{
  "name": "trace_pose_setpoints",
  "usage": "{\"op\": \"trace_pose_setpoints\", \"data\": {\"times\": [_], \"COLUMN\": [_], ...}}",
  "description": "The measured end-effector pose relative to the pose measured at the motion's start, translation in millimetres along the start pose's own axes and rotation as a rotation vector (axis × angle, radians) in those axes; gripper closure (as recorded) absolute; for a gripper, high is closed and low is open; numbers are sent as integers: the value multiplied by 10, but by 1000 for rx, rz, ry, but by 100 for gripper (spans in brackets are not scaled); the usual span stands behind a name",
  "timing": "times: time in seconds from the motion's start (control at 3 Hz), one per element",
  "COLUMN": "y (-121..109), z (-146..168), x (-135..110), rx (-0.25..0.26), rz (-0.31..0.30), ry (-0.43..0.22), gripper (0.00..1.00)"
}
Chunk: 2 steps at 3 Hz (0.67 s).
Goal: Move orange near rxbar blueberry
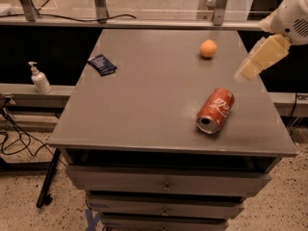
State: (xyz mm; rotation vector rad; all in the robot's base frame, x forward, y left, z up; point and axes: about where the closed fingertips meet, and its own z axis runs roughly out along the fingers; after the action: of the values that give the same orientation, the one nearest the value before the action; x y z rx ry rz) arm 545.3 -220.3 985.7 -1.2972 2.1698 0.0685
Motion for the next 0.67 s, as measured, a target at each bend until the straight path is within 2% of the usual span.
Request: {"op": "trace_pose_setpoints", "data": {"times": [0.33,0.67], "y": [-139,-185], "z": [161,258], "x": [45,103], "rx": [13,22], "rz": [51,95], "ry": [-37,-57], "gripper": [0,0]}}
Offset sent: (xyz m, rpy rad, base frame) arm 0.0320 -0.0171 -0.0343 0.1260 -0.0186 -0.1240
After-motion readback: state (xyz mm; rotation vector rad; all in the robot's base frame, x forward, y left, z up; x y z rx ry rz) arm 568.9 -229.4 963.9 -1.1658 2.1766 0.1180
